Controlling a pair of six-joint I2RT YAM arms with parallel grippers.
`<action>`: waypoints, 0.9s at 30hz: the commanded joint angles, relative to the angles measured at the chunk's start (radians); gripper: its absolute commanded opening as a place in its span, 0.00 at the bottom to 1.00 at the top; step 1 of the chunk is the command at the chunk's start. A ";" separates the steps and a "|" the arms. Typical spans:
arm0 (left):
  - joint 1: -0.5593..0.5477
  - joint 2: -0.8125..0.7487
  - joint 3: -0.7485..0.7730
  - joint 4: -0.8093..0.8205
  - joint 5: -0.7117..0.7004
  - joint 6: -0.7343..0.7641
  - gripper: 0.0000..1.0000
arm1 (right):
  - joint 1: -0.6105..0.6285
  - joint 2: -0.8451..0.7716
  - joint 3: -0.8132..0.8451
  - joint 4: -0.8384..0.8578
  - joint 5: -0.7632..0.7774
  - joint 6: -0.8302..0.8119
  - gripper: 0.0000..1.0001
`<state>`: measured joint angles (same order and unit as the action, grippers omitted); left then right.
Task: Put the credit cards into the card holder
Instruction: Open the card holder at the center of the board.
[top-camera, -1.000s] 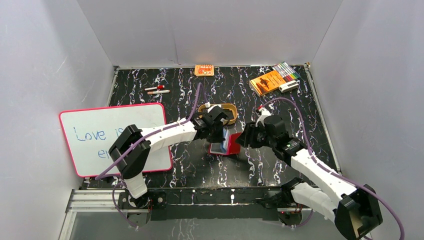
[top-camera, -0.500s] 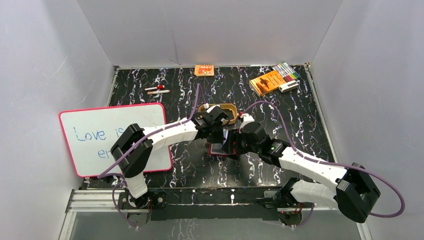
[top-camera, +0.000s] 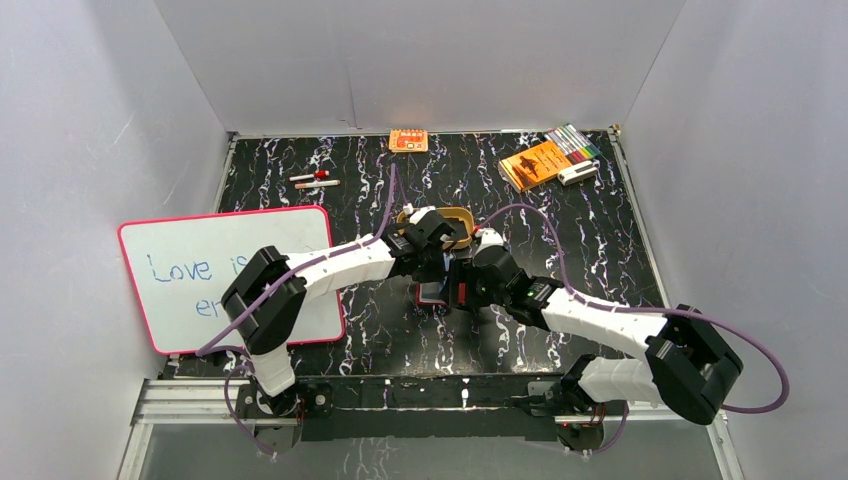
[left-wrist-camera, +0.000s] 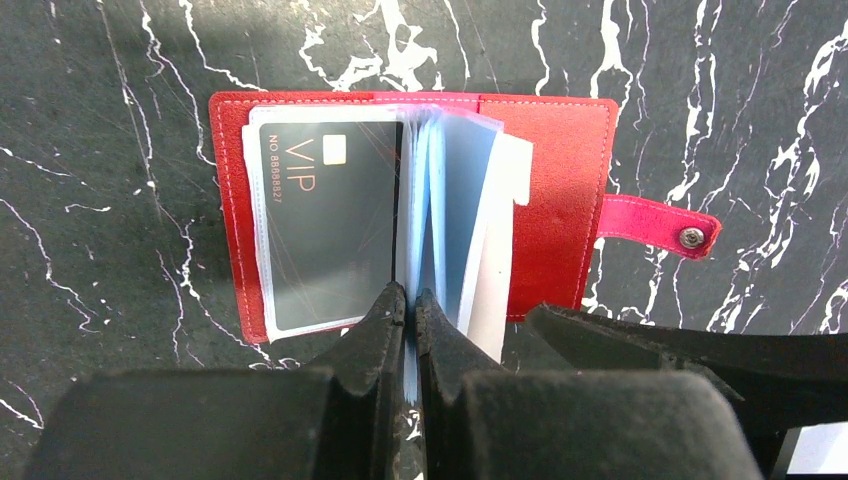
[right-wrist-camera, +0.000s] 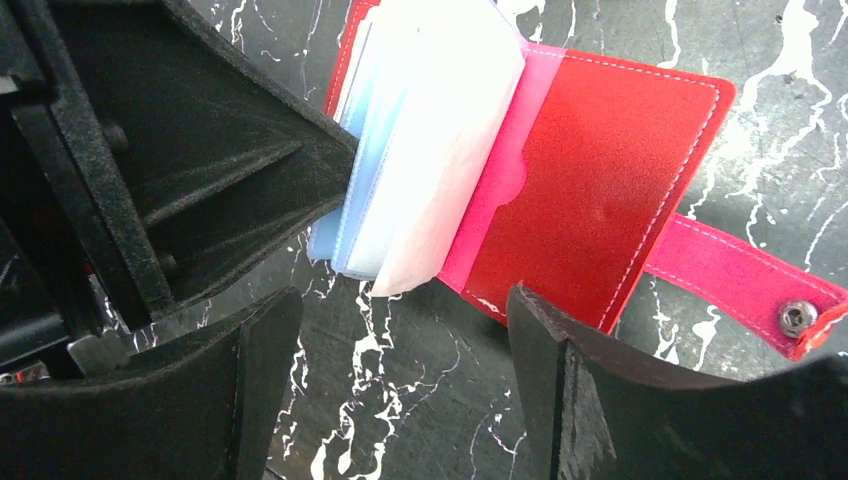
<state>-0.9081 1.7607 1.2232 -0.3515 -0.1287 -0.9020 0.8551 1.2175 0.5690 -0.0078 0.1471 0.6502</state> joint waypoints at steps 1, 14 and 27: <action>-0.018 -0.033 0.001 -0.002 0.035 -0.007 0.00 | -0.008 0.044 0.031 0.040 0.107 0.038 0.78; -0.015 -0.034 -0.014 -0.002 0.025 -0.010 0.00 | -0.009 -0.008 -0.015 0.049 0.154 0.059 0.74; -0.011 -0.038 -0.021 0.000 0.026 -0.018 0.00 | -0.008 -0.097 -0.074 0.065 0.145 0.026 0.76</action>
<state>-0.9165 1.7618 1.2148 -0.3302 -0.1158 -0.9188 0.8471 1.1397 0.5041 0.0223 0.2783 0.6846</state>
